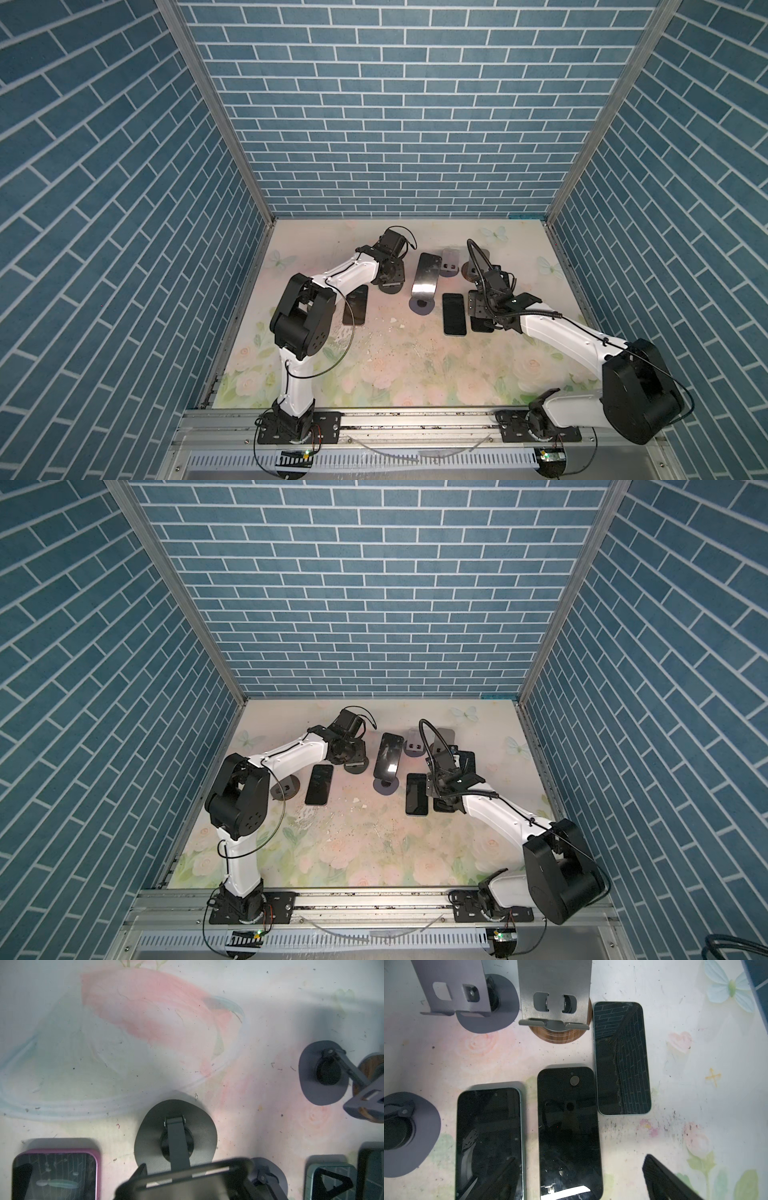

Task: Remove the phone from the phone stand

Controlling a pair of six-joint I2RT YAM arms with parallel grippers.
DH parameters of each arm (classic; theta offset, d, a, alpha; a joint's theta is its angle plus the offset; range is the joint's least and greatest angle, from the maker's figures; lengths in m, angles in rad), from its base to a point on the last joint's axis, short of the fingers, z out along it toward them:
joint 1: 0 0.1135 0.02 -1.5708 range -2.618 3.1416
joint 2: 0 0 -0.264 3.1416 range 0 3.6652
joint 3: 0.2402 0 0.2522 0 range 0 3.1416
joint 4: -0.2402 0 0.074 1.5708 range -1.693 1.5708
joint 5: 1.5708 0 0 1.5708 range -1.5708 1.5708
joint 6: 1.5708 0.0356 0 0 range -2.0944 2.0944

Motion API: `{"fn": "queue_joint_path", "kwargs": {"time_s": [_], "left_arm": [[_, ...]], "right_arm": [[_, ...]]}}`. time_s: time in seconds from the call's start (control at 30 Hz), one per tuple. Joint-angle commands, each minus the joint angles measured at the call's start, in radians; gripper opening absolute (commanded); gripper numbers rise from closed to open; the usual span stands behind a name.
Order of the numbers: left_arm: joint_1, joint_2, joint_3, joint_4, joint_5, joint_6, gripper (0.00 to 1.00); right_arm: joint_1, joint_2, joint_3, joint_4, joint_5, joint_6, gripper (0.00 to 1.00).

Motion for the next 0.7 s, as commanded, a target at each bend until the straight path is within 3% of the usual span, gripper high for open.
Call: {"fn": "queue_joint_path", "kwargs": {"time_s": [0.0, 0.27, 0.47, 0.67], "left_arm": [[0.004, 0.029, 0.051, -0.078, -0.033, 0.011, 0.59], [0.004, 0.049, 0.04, -0.1, -0.05, 0.005, 0.72], [0.004, 0.02, 0.035, -0.113, -0.067, 0.006, 0.98], [0.004, -0.069, 0.005, -0.111, -0.078, 0.013, 1.0]], "right_arm": [[-0.003, 0.019, 0.046, -0.036, 0.011, -0.024, 0.94], [-0.005, 0.033, 0.073, -0.045, 0.011, -0.033, 0.94], [-0.004, 0.032, 0.078, -0.056, 0.005, -0.026, 0.94], [-0.004, 0.027, 0.082, -0.064, 0.004, -0.023, 0.94]]}}
